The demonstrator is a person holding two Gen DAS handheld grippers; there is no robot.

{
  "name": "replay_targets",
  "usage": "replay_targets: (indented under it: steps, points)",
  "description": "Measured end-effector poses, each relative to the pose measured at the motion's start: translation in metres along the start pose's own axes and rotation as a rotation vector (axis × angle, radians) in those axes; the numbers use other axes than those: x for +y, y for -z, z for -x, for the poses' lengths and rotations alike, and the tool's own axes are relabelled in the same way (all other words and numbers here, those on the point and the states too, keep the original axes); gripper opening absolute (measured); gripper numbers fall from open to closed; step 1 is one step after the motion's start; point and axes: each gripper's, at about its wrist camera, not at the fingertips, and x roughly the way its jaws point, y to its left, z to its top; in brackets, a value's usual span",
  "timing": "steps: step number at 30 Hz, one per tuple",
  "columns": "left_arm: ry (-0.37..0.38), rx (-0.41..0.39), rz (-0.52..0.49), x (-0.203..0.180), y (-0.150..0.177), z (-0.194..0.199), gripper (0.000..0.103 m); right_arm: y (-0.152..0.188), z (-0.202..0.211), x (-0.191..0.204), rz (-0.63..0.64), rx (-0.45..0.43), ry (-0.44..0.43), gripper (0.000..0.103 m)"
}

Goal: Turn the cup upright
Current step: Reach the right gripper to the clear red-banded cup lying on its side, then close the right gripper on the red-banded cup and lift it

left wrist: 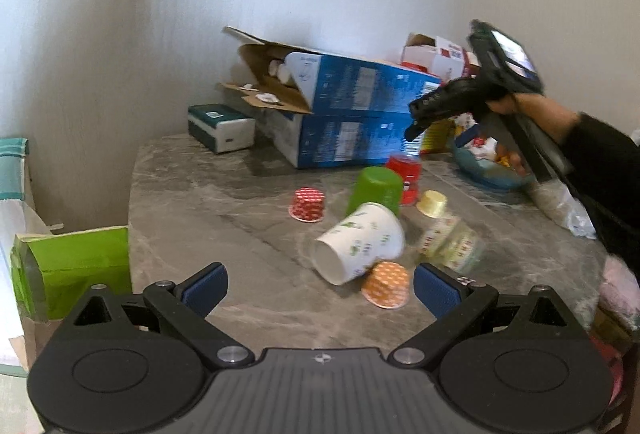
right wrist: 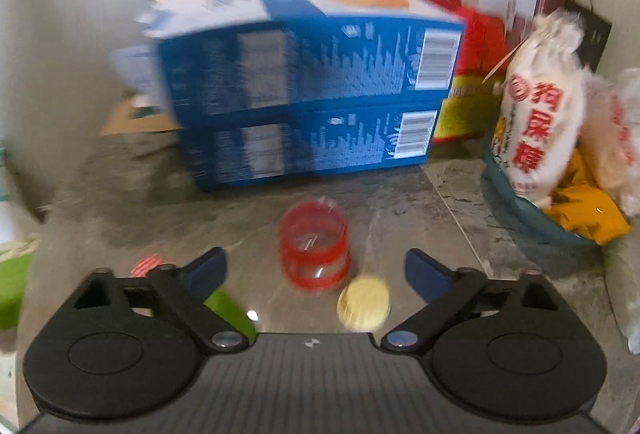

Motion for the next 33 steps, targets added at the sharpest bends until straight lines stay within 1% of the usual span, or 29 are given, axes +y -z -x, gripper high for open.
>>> replay_targets:
  steps: [1,2,4,7,8,10,12,15,18,20,22,26,29,31,33]
  points:
    - [-0.013,-0.001,0.0,0.003,-0.001,-0.003,0.1,-0.005,-0.013,0.001,-0.004,0.029,-0.012,0.089]
    - [-0.022,-0.001,0.001,0.007,-0.002,-0.005,0.1,-0.009,-0.023,0.004,0.002,0.058,-0.004,0.089]
    - [-0.028,-0.003,0.011,0.015,-0.003,-0.009,0.1,-0.012,-0.045,0.008,0.02,0.114,0.035,0.087]
    - [-0.031,0.005,0.036,0.025,-0.001,-0.015,0.1,-0.01,-0.064,0.008,0.005,0.157,0.048,0.084]
    - [-0.034,0.009,0.045,0.028,0.0,-0.017,0.1,-0.009,-0.069,0.009,0.004,0.17,0.05,0.082]
    - [-0.037,0.011,0.058,0.035,0.007,-0.011,0.1,-0.014,-0.079,0.012,0.003,0.195,0.06,0.075]
    - [-0.04,0.009,0.072,0.04,0.008,-0.007,0.1,-0.017,-0.087,0.014,0.014,0.223,0.071,0.057]
    - [-0.051,-0.013,0.082,0.045,0.01,0.006,0.1,-0.018,-0.087,0.015,0.014,0.212,0.106,0.056]
    - [-0.063,-0.033,0.094,0.048,0.011,0.02,0.1,-0.022,-0.082,0.012,-0.001,0.163,0.12,0.055]
    - [-0.071,-0.045,0.101,0.051,0.012,0.028,0.1,-0.022,-0.069,0.009,-0.027,0.124,0.125,0.055]
    - [-0.08,-0.059,0.113,0.053,0.015,0.039,0.1,-0.02,-0.044,0.007,-0.056,0.075,0.102,0.055]
    - [-0.06,-0.097,0.14,0.055,0.02,0.061,0.1,-0.003,0.03,0.005,-0.138,-0.05,-0.01,0.055]
    - [-0.027,-0.121,0.155,0.054,0.027,0.076,0.1,0.032,0.092,0.012,-0.164,-0.146,-0.068,0.055]
    - [0.0,-0.133,0.162,0.053,0.033,0.085,0.1,0.063,0.127,0.027,-0.135,-0.234,-0.062,0.055]
    - [0.018,-0.132,0.162,0.051,0.039,0.091,0.1,0.1,0.153,0.044,-0.095,-0.3,-0.046,0.055]
